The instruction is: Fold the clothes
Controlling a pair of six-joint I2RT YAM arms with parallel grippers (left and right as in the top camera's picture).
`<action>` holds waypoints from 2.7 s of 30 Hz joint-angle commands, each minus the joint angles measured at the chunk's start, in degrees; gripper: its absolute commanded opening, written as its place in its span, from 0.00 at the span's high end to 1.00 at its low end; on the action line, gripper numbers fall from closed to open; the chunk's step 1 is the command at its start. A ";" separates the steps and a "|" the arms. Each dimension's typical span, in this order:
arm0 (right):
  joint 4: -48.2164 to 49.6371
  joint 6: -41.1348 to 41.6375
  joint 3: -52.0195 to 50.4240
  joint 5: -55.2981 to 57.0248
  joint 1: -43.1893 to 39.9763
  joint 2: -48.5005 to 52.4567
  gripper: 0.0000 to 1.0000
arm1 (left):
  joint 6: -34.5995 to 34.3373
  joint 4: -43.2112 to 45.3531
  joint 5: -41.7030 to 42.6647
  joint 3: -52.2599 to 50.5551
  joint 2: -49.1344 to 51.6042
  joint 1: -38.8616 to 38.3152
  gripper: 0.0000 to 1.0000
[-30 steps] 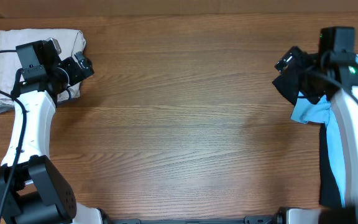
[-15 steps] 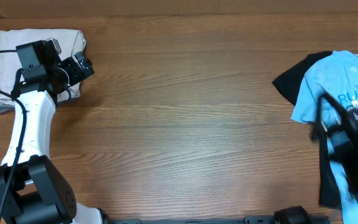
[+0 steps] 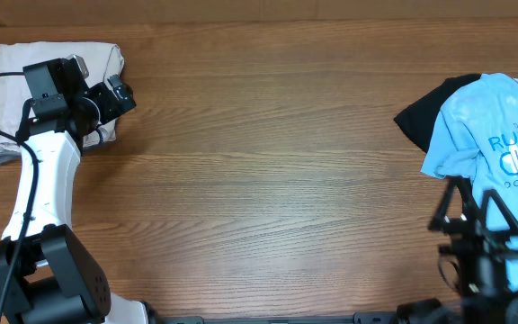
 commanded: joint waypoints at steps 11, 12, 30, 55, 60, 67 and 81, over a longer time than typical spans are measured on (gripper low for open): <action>26.16 -0.07 -29.75 -4.20 -0.33 -9.49 0.00 | 1.29 0.02 -0.13 0.09 0.09 -0.11 0.00; 26.21 -0.07 -30.38 -4.22 -0.42 -9.49 0.00 | 1.29 0.02 -0.13 0.09 0.09 -0.11 0.00; 24.55 -11.43 -38.49 -7.96 -0.39 -9.49 0.00 | 1.29 0.02 -0.13 0.09 0.09 -0.11 0.00; 24.63 -19.52 -38.47 -8.72 -0.39 -9.49 0.00 | 1.29 0.02 -0.13 0.09 0.09 -0.11 0.00; 24.63 -19.52 -38.47 -8.70 -0.39 -9.49 0.00 | 1.29 0.02 -0.13 0.09 0.09 -0.11 0.00; 24.63 -19.52 -38.47 -8.72 -0.39 -9.49 0.00 | 1.29 0.02 -0.13 0.09 0.09 -0.11 0.00; 24.65 -19.54 -38.47 -8.70 -0.39 -9.49 0.00 | 1.29 -0.28 -0.13 0.04 -0.09 -0.13 0.00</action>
